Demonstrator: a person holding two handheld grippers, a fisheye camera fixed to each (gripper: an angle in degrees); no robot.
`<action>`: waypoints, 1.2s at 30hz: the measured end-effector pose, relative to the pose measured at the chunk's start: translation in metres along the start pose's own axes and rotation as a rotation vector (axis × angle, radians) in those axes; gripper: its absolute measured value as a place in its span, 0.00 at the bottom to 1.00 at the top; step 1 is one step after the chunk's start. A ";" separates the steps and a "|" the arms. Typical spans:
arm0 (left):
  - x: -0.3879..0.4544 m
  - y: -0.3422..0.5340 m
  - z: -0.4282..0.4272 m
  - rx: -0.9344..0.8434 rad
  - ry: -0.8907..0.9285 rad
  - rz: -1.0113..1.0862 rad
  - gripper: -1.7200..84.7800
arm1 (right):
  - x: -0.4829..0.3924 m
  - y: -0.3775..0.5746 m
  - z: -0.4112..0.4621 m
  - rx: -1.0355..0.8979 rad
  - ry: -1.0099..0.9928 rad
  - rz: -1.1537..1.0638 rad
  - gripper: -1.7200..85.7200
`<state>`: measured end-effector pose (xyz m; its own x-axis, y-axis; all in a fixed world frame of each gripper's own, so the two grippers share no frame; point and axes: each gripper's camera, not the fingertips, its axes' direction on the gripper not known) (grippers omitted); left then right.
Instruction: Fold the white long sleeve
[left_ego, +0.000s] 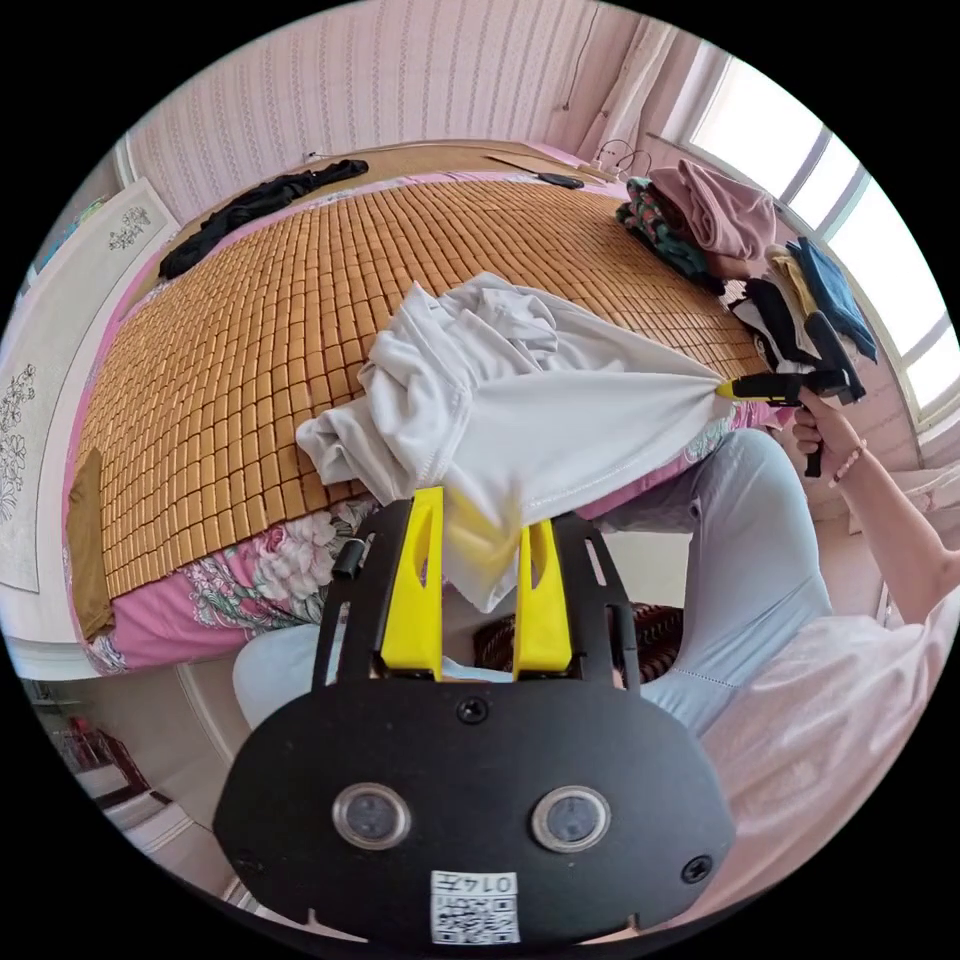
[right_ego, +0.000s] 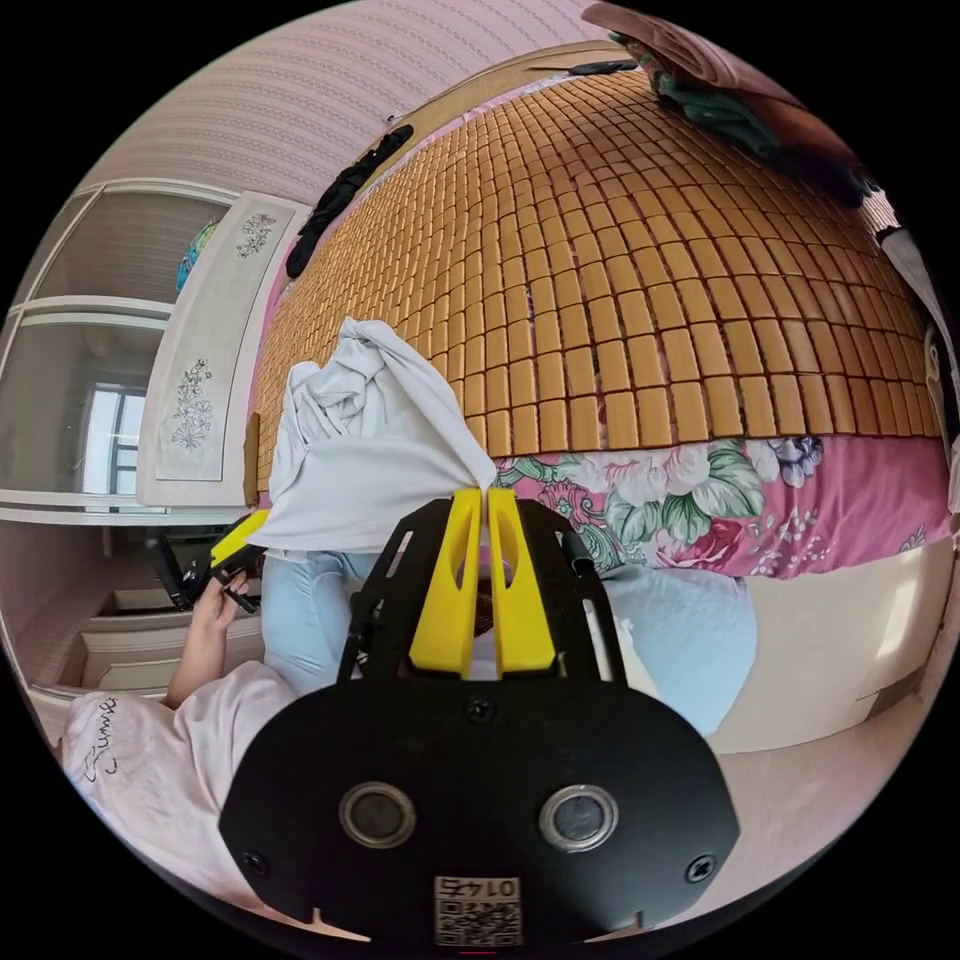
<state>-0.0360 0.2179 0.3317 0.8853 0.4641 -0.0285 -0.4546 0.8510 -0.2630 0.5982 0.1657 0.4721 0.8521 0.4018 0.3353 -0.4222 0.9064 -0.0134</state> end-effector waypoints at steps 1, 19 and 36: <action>0.003 0.003 0.000 -0.004 0.004 0.025 0.13 | -0.001 0.000 0.000 0.004 0.003 -0.002 0.02; -0.009 -0.118 -0.142 0.445 -0.123 0.234 0.06 | -0.088 -0.002 -0.122 0.509 -0.088 -0.284 0.02; -0.004 -0.039 0.017 -0.085 0.101 0.320 0.14 | -0.006 0.019 -0.019 0.128 0.086 0.015 0.02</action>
<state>-0.0233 0.1870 0.3584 0.7061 0.6741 -0.2168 -0.7050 0.6404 -0.3047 0.5912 0.1832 0.4522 0.8664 0.4300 0.2540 -0.4665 0.8783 0.1045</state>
